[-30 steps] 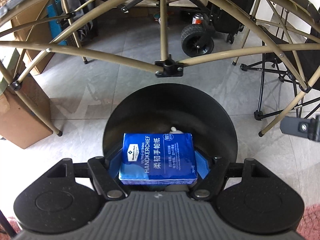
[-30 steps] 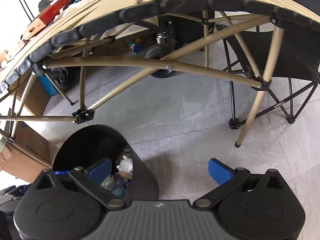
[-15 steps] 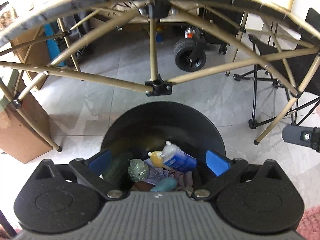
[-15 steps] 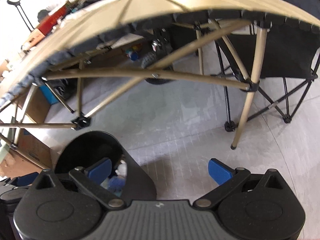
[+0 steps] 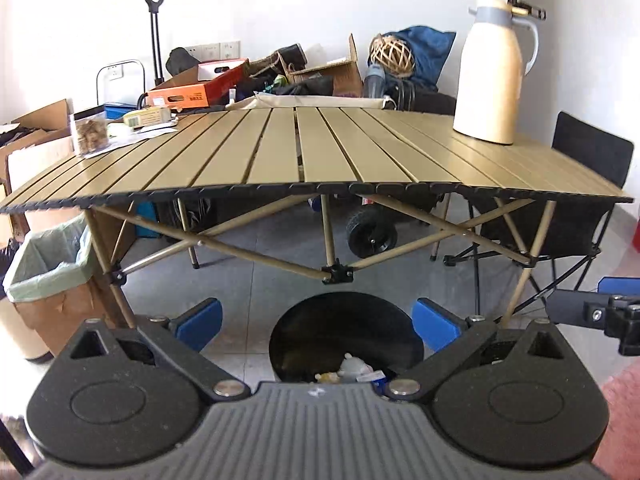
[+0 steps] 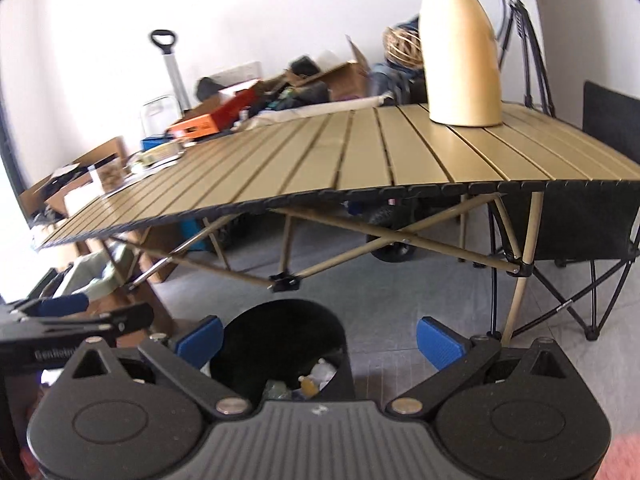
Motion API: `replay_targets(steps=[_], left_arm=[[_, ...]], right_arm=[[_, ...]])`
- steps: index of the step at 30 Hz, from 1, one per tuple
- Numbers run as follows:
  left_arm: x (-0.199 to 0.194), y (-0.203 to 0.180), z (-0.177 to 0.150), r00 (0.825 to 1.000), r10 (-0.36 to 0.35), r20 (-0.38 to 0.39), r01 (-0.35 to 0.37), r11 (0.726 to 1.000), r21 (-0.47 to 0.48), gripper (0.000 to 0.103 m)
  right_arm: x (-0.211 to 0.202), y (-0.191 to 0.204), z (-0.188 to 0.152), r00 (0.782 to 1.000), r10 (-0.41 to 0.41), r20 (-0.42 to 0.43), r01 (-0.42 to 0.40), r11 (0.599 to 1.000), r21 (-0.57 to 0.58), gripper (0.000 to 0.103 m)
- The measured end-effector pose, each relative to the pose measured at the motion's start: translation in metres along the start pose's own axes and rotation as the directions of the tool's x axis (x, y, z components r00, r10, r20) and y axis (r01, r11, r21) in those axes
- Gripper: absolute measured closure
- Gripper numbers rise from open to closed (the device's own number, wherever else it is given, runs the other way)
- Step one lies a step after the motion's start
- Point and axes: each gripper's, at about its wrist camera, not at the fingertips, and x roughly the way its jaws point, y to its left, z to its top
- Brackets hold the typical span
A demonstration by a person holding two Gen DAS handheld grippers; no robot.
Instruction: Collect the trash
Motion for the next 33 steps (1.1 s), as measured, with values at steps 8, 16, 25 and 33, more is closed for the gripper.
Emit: replay_targets(steps=[8, 16, 25, 33], left_arm=[[-0.056, 0.01, -0.036, 1.0, -0.002, 0.015, 0.002, 1.0, 0.007, 0.0], [-0.091, 0.013, -0.061, 1.0, 0.002, 0.029, -0.002, 1.0, -0.007, 0.0], [-0.116, 0.012, -0.069, 0.998, -0.004, 0.066, 0.005, 1.0, -0.009, 0.0], [-0.12, 0.013, -0.068, 0.997, -0.011, 0.082, 0.012, 1.0, -0.005, 0.0]], right_arm=[[-0.058, 0.02, -0.029, 0.999, 0.011, 0.034, -0.01, 0.999, -0.038, 0.0], [-0.095, 0.032, -0.062, 0.999, 0.029, 0.022, -0.027, 0.997, -0.066, 0.0], [-0.12, 0.04, -0.079, 0.999, 0.029, 0.028, -0.026, 0.997, -0.076, 0.0], [-0.129, 0.04, -0.08, 0.998, 0.025, 0.049, -0.021, 0.997, -0.081, 0.0]])
